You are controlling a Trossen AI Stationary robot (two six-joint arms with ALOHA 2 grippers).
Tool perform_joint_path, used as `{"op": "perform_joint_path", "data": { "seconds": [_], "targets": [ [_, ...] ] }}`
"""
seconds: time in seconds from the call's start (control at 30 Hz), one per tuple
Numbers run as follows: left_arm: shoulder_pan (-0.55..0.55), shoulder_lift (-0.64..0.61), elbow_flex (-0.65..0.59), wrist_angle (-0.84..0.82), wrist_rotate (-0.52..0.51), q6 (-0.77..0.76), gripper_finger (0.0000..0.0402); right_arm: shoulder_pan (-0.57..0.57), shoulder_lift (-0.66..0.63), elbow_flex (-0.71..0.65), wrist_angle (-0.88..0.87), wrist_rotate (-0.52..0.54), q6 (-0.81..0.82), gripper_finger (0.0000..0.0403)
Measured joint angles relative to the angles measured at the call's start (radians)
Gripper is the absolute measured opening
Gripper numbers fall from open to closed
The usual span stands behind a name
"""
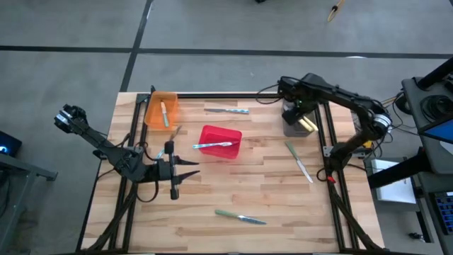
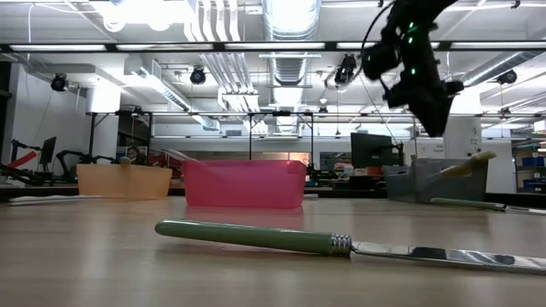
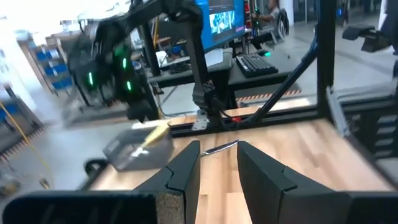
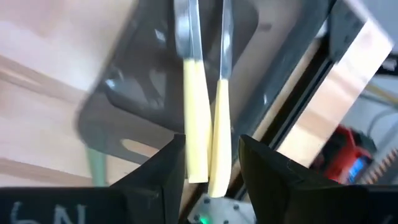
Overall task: Sort silverware by color (type)
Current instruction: Put the bottom white patterned table knife into the red bin
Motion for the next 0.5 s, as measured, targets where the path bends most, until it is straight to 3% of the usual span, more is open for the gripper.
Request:
{"op": "perform_joint_path", "data": {
  "seconds": [0.2,0.5],
  "targets": [
    [0.000,0.000,0.000,-0.078,0.000,-0.265,0.0087,0.098,-0.193,0.003,0.148,0.000,0.030,0.0123],
    [0.000,0.026,0.000,-0.275,-0.068,-0.645,0.0087,0.390,-0.408,-0.034,0.380,0.046,0.060,0.0105]
  ]
}}
